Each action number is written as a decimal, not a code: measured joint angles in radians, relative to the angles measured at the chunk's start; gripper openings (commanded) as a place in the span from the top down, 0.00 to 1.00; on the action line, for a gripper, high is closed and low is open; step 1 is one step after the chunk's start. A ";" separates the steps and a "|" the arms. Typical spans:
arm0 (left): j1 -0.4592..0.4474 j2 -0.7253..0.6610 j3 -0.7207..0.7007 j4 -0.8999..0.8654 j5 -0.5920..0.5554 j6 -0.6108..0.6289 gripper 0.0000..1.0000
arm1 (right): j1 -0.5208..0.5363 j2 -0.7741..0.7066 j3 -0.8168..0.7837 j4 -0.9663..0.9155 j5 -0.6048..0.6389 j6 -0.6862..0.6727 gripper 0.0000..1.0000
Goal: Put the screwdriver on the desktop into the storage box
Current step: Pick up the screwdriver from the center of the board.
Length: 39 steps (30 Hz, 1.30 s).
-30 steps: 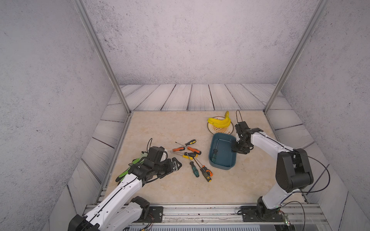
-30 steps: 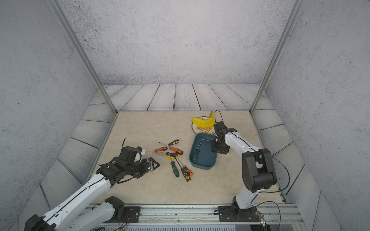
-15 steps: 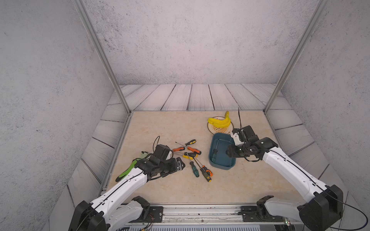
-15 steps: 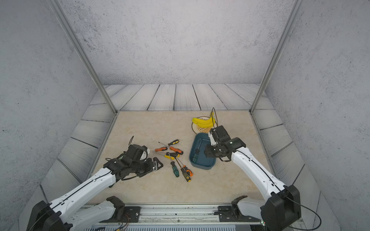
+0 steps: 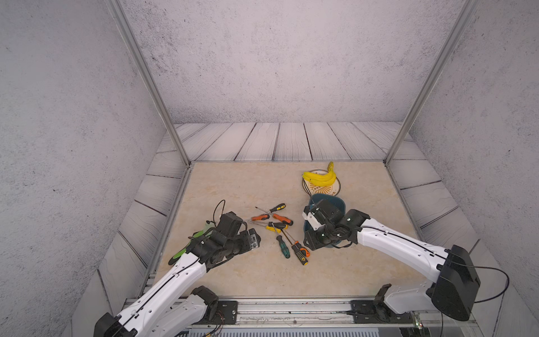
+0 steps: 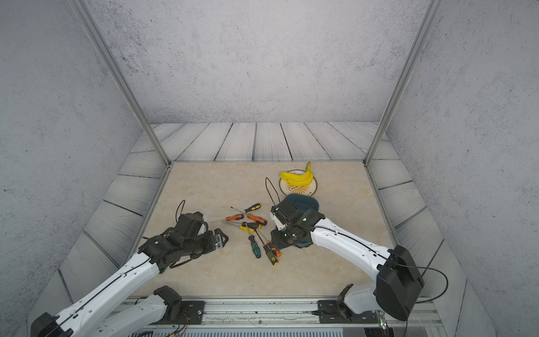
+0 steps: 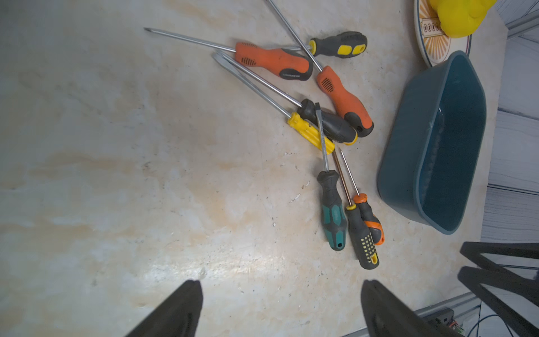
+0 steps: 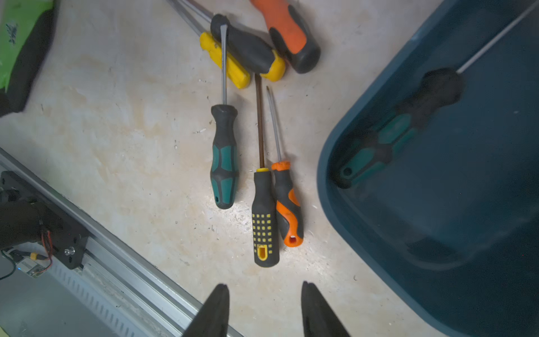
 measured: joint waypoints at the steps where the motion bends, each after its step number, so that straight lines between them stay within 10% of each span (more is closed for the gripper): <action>1: 0.000 -0.018 -0.007 -0.006 -0.009 -0.004 0.09 | 0.015 0.020 0.000 0.006 0.000 0.005 0.55; 39: 0.000 -0.005 -0.068 0.013 0.006 -0.036 0.09 | 0.153 0.356 0.001 0.105 0.156 0.076 0.61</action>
